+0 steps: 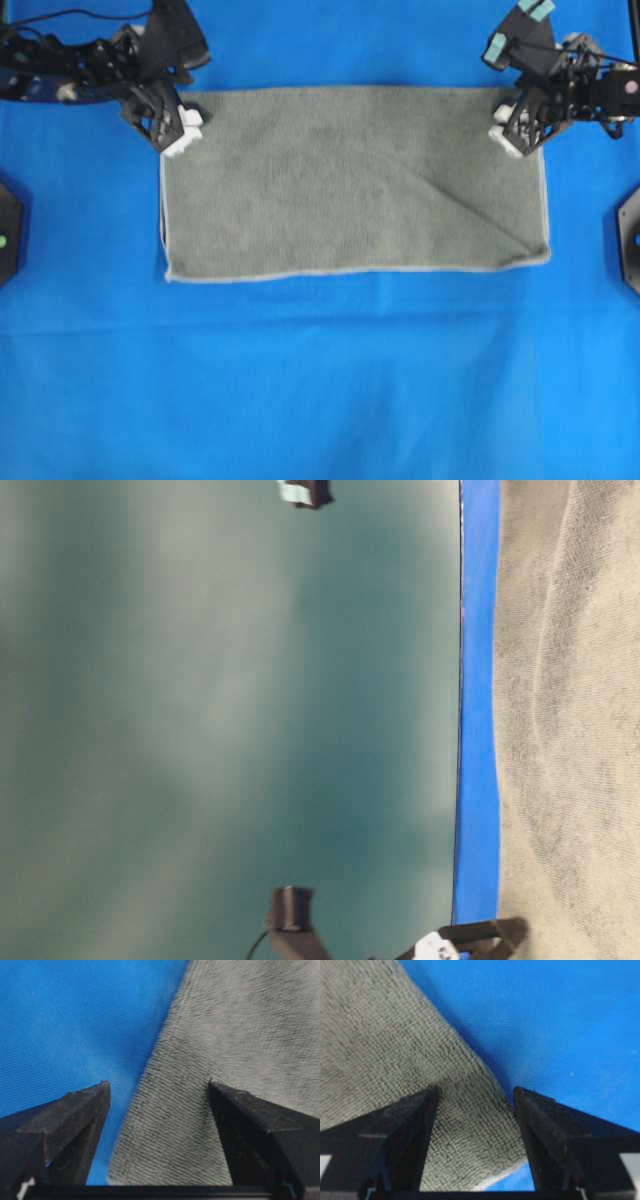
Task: Fold a large towel.
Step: 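Release, then regrasp the towel's top corners with both grippers, then rotate the towel vertical, left gripper swinging its corner down-right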
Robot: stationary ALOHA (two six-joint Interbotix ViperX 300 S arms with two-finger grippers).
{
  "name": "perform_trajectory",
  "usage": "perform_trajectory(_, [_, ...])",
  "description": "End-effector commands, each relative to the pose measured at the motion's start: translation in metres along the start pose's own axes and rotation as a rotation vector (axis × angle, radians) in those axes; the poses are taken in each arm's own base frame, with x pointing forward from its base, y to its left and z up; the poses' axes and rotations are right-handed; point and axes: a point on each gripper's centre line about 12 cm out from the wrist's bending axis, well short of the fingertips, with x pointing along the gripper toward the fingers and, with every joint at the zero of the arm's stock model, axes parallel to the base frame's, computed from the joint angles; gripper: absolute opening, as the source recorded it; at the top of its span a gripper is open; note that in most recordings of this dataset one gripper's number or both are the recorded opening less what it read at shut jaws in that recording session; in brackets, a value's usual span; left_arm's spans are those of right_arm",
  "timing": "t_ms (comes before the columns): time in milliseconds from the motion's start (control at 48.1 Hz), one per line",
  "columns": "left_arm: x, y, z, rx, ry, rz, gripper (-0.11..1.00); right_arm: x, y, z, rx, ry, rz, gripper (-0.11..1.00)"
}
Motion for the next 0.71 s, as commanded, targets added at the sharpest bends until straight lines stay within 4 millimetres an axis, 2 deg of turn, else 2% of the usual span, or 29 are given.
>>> perform_trajectory(0, [0.004, 0.002, 0.009, 0.007, -0.017, 0.004, 0.75, 0.006, -0.006, 0.008, 0.001, -0.01, -0.005, 0.62])
perform_trajectory(187, [0.016, 0.002, 0.001, 0.066, 0.028, 0.0, 0.67, 0.009, -0.011, 0.017, -0.04, -0.024, -0.02, 0.59])
perform_trajectory(270, [0.016, 0.001, -0.002, 0.102, 0.055, -0.006, 0.5, 0.009, -0.011, 0.019, -0.043, -0.031, -0.017, 0.53])
perform_trajectory(312, [0.016, 0.0, -0.003, 0.106, 0.068, -0.01, 0.38, 0.008, -0.01, 0.019, -0.044, -0.034, -0.014, 0.46])
perform_trajectory(374, [0.015, -0.001, -0.006, 0.109, 0.097, -0.016, 0.2, 0.008, -0.01, 0.017, -0.04, -0.033, -0.013, 0.28])
perform_trajectory(457, [0.01, -0.001, -0.007, 0.104, 0.13, -0.022, 0.05, 0.004, -0.011, 0.015, -0.039, -0.037, -0.014, 0.05])
perform_trajectory(478, [0.007, 0.0, -0.006, 0.103, 0.133, -0.022, 0.04, 0.003, -0.011, 0.014, -0.039, -0.04, -0.014, 0.02])
perform_trajectory(582, [-0.01, -0.001, 0.005, 0.093, 0.127, -0.024, 0.04, -0.011, -0.013, 0.017, -0.025, -0.081, -0.018, 0.02])
perform_trajectory(686, [-0.041, -0.004, 0.024, 0.076, 0.079, -0.026, 0.04, -0.038, -0.013, 0.025, -0.006, -0.157, -0.023, 0.02])
